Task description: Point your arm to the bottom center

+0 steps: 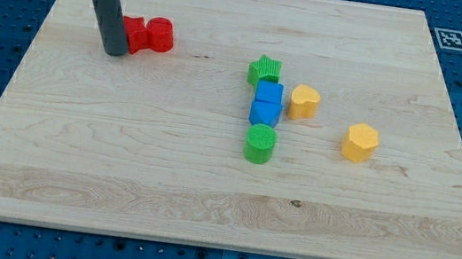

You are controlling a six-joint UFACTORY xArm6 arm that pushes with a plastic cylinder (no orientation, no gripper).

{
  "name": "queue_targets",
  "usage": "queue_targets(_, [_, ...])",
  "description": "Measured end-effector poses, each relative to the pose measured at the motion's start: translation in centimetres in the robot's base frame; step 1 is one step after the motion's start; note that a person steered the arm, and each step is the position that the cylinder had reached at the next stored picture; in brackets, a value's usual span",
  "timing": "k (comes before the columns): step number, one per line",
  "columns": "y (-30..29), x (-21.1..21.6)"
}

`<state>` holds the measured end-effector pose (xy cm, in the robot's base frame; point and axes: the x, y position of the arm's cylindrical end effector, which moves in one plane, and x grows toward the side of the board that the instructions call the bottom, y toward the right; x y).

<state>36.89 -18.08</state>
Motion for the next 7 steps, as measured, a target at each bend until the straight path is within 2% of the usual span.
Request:
queue_targets(3, [0.0,-1.2])
queue_targets(7, [0.3,7.7])
